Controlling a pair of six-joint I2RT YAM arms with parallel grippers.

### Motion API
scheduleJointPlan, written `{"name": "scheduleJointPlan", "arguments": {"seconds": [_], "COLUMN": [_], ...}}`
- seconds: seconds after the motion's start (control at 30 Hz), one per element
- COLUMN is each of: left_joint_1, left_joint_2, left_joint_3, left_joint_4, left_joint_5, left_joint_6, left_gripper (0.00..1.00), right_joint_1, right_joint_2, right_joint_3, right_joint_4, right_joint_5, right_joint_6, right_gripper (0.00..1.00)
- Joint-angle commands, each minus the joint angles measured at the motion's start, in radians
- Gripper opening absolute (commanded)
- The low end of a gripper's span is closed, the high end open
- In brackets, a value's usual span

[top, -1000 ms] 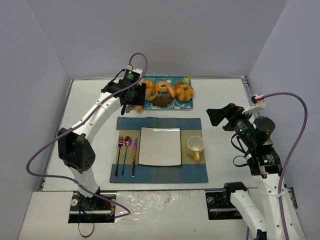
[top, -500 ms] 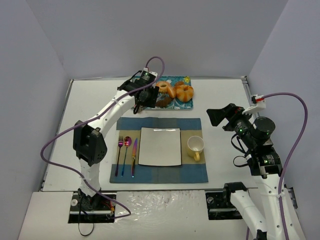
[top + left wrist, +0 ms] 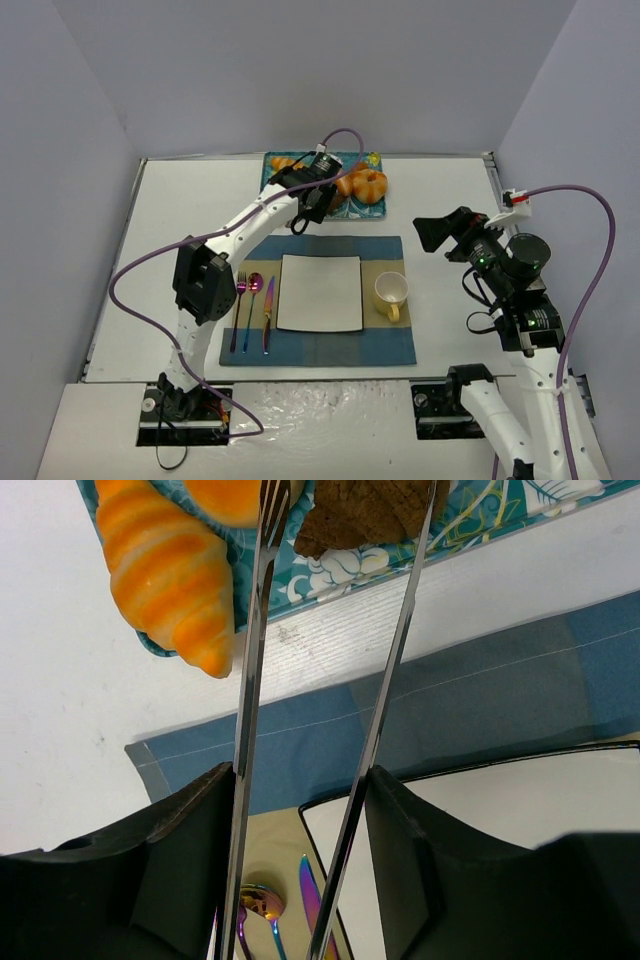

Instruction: Place the bread

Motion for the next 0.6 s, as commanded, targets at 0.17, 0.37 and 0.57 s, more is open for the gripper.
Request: {"name": "scheduleJointPlan", "arguments": {"seconds": [0.17, 0.37, 0.57], "left_joint_1": [-0.014, -0.016, -0.014], "left_joint_2": [-0.028, -0.017, -0.002], "left_joint_3": [0.099, 0.124, 0.143], "left_joint_4": [-0.013, -0.015, -0.018], "left_joint_5": [-0.079, -0.053, -0.017], "left_joint_6": [0.058, 0.075, 0.094], "left_gripper": [0.48, 0.49, 0.49], "right_joint_1": [0.000, 0.000, 0.000], "right_joint_2": [-0.005, -0.009, -0.013], "right_joint_3": [0.011, 0.009, 0.010], "right_joint_4": [0.092, 0.092, 0.090], "right_joint_5": [-0.017, -0.016, -0.015], "right_joint_6": [0.007, 0.009, 0.010], "right_gripper": [1.00, 1.00, 1.00]}}
